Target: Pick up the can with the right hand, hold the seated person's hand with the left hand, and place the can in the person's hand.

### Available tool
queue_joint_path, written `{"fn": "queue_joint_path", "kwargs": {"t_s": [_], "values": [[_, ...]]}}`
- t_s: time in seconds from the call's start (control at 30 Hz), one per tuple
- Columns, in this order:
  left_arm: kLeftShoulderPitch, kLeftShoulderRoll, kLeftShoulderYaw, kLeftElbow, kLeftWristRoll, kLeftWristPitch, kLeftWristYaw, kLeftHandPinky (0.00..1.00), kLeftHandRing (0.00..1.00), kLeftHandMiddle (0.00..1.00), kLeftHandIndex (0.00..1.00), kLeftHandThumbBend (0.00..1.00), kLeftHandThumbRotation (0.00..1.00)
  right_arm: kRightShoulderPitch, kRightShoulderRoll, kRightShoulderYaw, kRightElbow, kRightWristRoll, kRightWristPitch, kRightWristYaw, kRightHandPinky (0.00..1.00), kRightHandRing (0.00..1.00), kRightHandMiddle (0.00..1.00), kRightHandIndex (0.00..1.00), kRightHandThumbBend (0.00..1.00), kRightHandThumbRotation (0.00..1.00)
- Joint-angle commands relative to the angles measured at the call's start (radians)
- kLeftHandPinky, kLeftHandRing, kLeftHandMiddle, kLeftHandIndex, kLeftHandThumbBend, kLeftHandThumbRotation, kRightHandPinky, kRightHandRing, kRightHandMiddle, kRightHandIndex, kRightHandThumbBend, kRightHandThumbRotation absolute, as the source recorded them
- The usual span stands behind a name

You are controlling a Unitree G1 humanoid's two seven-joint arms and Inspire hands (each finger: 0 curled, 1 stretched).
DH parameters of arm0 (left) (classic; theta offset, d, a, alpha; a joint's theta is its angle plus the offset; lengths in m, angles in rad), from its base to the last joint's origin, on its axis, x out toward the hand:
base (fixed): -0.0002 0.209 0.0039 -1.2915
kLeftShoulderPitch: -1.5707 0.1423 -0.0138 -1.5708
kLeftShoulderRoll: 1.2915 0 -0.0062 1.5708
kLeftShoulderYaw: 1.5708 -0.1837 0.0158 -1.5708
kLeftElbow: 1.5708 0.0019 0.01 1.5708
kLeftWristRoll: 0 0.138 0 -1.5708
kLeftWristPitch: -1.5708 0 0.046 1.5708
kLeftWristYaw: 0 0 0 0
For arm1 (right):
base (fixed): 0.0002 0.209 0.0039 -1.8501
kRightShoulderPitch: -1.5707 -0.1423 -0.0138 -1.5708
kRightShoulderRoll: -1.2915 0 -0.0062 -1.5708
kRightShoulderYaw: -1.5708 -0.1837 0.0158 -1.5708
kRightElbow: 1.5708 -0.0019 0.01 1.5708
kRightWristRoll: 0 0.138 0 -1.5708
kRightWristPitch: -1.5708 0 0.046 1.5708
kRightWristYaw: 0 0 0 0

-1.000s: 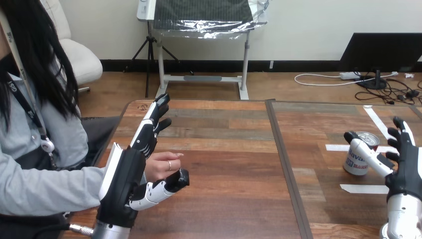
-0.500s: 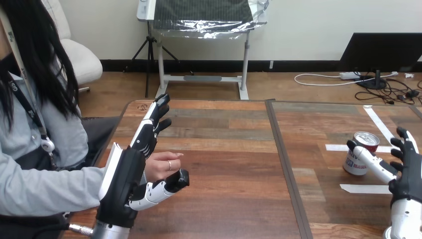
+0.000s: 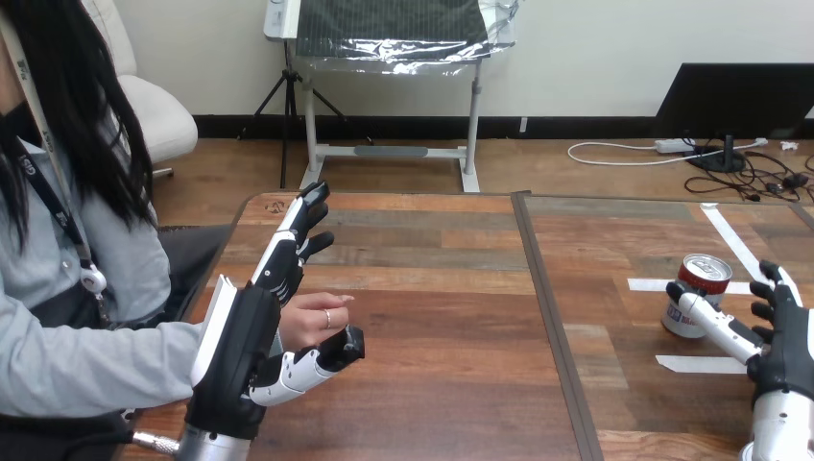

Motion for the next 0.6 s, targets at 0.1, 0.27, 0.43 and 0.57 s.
{"fn": "queue_joint_path", "kwargs": {"t_s": [0.1, 0.27, 0.43, 0.57], "values": [[-0.050, 0.010, 0.006, -0.022, -0.014, -0.013, -0.001, 0.88, 0.95, 0.98, 0.94, 1.00, 0.73, -0.083, -0.004, -0.009, -0.002, 0.011, 0.008, 0.018, 0.84, 0.88, 0.88, 0.92, 1.00, 0.46], [-0.047, 0.012, 0.005, -0.027, -0.013, -0.010, -0.002, 0.88, 0.95, 0.98, 0.94, 1.00, 0.73, -0.083, -0.002, -0.007, 0.000, 0.010, 0.021, 0.017, 0.83, 0.88, 0.88, 0.92, 1.00, 0.45], [-0.044, 0.012, 0.006, -0.032, -0.010, -0.004, 0.001, 0.88, 0.95, 0.98, 0.94, 1.00, 0.74, -0.084, -0.003, 0.000, 0.001, 0.003, 0.028, 0.016, 0.80, 0.86, 0.88, 0.92, 1.00, 0.45], [-0.045, 0.013, 0.004, -0.032, -0.013, -0.007, -0.002, 0.88, 0.96, 0.98, 0.94, 1.00, 0.74, -0.086, -0.003, 0.004, 0.001, 0.000, 0.036, 0.019, 0.80, 0.86, 0.88, 0.92, 1.00, 0.46]]}}
